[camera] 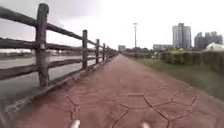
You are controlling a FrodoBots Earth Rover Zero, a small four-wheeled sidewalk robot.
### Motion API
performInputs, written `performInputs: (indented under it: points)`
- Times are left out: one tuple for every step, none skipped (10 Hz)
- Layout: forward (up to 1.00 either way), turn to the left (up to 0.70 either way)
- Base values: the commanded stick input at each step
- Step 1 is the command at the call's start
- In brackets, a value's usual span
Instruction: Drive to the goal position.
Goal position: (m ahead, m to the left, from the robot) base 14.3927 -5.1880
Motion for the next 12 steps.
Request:
performInputs:
  points:
    - [0.7,0.0]
    - [0.7,0.0]
    - [0.7,-0.2]
    - [0.7,-0.35]
    - [0.7,-0.24]
    - [0.7,-0.07]
    - [0.7,0.0]
    - [0.7,-0.13]
    - [0.7,-0.3]
    - [0.7,-0.19]
    - [0.7,0.0]
    - [0.7,0.0]
